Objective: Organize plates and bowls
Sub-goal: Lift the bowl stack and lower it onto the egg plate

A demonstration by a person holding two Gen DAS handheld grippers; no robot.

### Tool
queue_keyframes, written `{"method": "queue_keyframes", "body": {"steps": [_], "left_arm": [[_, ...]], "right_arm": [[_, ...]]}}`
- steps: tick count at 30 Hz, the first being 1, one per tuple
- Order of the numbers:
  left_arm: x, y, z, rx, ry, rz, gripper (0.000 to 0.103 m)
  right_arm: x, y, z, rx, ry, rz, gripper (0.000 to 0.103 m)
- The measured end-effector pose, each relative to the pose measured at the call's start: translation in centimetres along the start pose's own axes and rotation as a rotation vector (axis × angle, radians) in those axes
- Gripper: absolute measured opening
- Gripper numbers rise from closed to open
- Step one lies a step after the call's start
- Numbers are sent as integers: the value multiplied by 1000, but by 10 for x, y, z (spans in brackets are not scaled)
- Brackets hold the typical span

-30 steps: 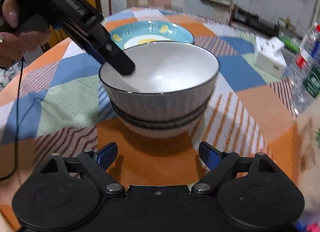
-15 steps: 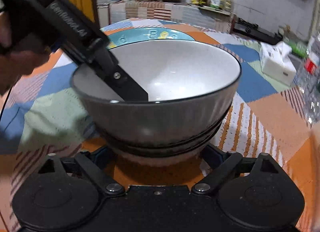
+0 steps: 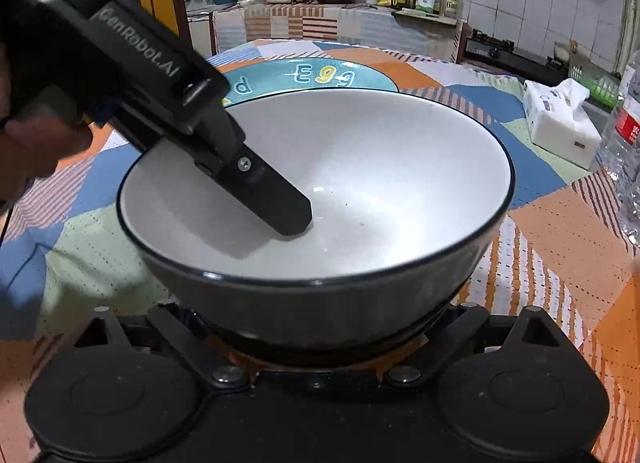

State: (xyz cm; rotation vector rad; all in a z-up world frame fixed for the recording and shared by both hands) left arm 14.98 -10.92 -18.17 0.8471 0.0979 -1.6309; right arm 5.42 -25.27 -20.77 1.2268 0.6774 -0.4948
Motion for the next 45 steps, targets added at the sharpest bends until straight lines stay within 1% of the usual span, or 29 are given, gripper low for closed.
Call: {"method": "queue_keyframes", "body": {"steps": [1, 2, 4, 6, 9, 12, 14, 17, 21, 26, 29, 33, 40, 43, 45], "left_arm": [[-1, -2, 5, 30, 10, -9, 40], [-2, -3, 8, 39, 12, -12, 40], [-6, -5, 7, 11, -6, -19, 40], [-11, -6, 7, -20, -23, -28, 40], [-22, -10, 14, -15, -30, -25, 39], [-39, -10, 18, -25, -49, -24, 39], [-51, -7, 21, -25, -55, -27, 39], [-71, 0, 28, -16, -52, -1, 39], [-95, 13, 37, 8, -23, 44, 39], [-119, 32, 39, 18, 25, 104, 39], [-130, 47, 34, 12, 45, 134, 39], [-140, 67, 25, 11, 80, 164, 41], [-142, 83, -5, -24, 115, 192, 42], [-134, 91, -15, 1, 138, 197, 42], [-128, 99, -25, -22, 147, 199, 42]], "right_arm": [[-2, -1, -2, -5, -9, 4, 98], [-3, -2, -3, 2, -10, 1, 98], [-8, -3, -4, 23, -5, -11, 98], [-15, -5, -7, 13, -13, 2, 98], [-26, -4, -11, -9, -10, 21, 98], [-37, -1, -10, 37, 26, 31, 98], [-47, 4, -16, 25, 18, 61, 98], [-60, 15, -21, 21, 22, 102, 98], [-67, 37, -23, 4, 26, 157, 98], [-60, 68, -20, -26, 49, 209, 98], [-54, 85, -19, -50, 76, 220, 98], [-46, 103, -21, -63, 87, 242, 98], [-15, 125, -29, -120, 96, 246, 98], [-2, 130, -30, -131, 101, 236, 98], [6, 129, -32, -118, 94, 215, 98]]}}
Point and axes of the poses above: each gripper's, at about its wrist camera, not at the fingertips, and x roughly the way its jaws point, z to its right, y to its top, the point moved 2 cm from there along x, roughly the way its jaws point, and after that the axes turned 12 degrees about -y, right-handed, at the moved point
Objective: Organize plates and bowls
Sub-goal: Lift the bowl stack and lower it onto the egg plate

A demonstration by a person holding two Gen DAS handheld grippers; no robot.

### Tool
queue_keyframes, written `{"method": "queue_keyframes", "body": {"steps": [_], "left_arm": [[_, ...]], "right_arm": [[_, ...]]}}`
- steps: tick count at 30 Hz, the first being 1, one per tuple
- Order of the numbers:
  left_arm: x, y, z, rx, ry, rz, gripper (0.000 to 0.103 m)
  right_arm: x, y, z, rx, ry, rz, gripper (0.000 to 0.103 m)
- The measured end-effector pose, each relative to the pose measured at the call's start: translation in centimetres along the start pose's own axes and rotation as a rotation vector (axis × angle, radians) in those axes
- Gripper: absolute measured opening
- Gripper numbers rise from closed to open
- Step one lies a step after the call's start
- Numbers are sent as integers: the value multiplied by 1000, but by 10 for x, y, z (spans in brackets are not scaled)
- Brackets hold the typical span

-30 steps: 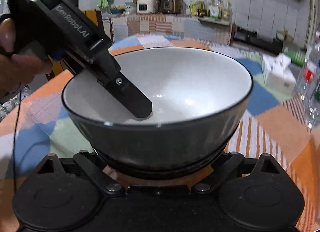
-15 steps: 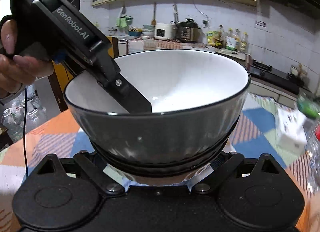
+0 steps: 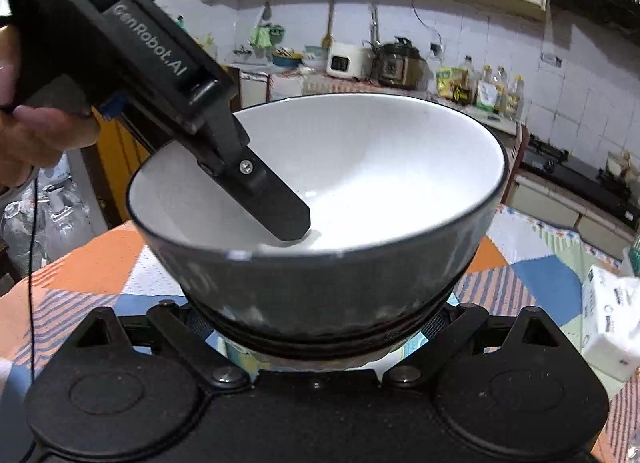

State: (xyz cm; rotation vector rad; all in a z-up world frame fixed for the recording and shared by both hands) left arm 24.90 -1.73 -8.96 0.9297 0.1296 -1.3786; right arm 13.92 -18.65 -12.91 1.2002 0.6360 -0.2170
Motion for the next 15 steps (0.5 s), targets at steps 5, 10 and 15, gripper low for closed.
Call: {"method": "queue_keyframes", "body": {"steps": [5, 10, 15], "left_arm": [[14, 6, -17, -17, 6, -1, 42], [29, 4, -36, -67, 7, -1, 43], [41, 0, -43, -80, 37, 2, 44]], "right_arm": [[23, -3, 4, 34, -6, -33, 98], [40, -10, 3, 27, -3, -77, 98], [55, -14, 4, 105, 1, -131, 98]]}}
Point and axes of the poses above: each gripper's, at about its wrist camera, not at the fingertips, and x roughly the way its jaws point, z to its right, y to its top, the point moved 2 cm from there along x, roughly the way its jaws point, and after that the axes turned 12 degrees about -y, right-handed, at the moved point
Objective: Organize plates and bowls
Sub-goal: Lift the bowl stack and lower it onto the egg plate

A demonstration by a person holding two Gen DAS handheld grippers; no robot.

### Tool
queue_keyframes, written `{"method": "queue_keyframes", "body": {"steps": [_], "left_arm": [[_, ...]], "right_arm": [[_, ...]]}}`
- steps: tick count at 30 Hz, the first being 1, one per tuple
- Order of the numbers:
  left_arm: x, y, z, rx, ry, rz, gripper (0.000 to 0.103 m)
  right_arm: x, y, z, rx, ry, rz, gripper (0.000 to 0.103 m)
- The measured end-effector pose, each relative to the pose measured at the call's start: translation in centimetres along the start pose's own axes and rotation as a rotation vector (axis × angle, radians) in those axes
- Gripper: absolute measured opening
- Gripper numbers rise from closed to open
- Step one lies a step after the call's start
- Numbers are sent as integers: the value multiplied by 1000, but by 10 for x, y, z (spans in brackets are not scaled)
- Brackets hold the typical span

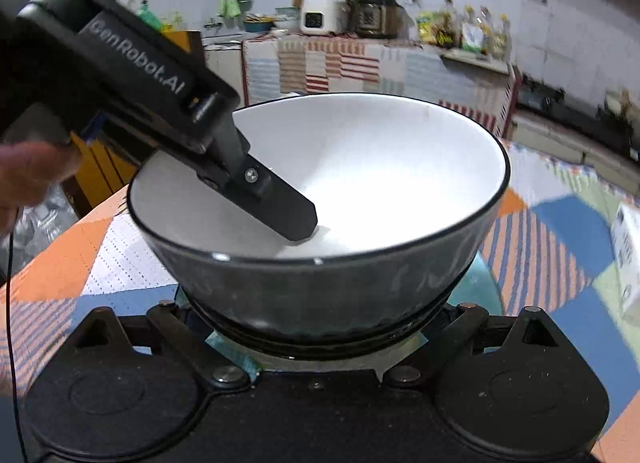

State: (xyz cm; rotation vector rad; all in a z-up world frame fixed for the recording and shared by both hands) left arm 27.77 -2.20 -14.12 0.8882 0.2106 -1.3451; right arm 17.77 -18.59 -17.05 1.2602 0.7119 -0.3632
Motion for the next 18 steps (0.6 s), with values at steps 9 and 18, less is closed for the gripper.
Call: {"method": "queue_keyframes", "body": {"steps": [9, 18], "left_arm": [[11, -7, -8, -12, 3, 5, 45], [10, -15, -10, -8, 3, 63, 47]], "right_arm": [[14, -7, -1, -9, -15, -25, 98], [16, -8, -6, -52, -59, -1, 98]]}}
Point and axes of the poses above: each gripper's, at about its wrist camera, not at the fingertips, and x roughly the way its jaws point, z to its right, y to its top, the point moved 2 cm from there along x, roughly the way its jaws point, and after that the axes turned 12 degrees about -y, right-handed, at the moved point
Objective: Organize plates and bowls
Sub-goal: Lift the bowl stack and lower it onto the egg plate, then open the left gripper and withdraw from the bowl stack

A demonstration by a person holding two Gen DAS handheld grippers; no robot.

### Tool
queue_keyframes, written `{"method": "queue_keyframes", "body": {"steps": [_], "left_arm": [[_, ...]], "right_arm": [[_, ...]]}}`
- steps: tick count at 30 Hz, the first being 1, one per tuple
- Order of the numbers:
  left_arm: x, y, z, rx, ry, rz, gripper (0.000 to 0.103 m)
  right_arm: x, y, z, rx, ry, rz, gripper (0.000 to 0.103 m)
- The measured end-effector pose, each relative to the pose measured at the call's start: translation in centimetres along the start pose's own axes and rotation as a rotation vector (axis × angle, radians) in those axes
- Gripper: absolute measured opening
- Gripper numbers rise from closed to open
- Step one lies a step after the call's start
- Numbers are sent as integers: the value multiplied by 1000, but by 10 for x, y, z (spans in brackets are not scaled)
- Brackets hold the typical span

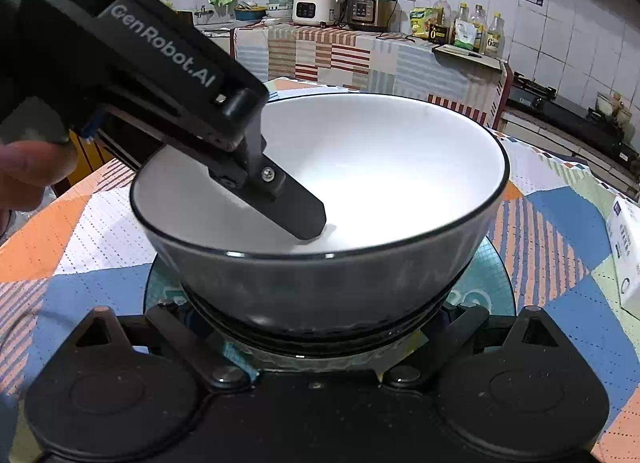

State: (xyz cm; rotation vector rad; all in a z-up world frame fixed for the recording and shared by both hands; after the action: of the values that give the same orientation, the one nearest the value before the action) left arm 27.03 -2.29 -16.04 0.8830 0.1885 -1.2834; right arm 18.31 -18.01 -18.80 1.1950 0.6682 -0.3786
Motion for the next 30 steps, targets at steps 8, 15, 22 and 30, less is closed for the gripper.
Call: {"method": "queue_keyframes", "body": {"steps": [8, 15, 22, 30], "left_arm": [[-2, -3, 3, 10, 24, 31, 49], [-17, -11, 20, 50, 157, 95, 48], [-63, -18, 65, 119, 203, 167, 49], [-109, -29, 112, 195, 294, 170, 51]], "right_arm": [[1, 2, 1, 3, -18, -15, 98], [-24, -13, 4, 35, -67, -22, 98], [-68, -19, 4, 13, -84, 50, 98], [-109, -9, 20, 86, -102, 80, 98]]}}
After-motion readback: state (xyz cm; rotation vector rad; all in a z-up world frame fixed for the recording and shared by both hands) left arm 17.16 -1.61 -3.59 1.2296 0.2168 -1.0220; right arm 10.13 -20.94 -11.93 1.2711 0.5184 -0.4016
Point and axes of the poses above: each gripper's, at about its wrist camera, not at the fingertips, and x roughly the way its jaws point, z to its right, y to its top, the point moved 2 cm from there along x, roughly the way its jaws point, and after that the axes turned 12 degrees about -y, right-handed, at the moved point
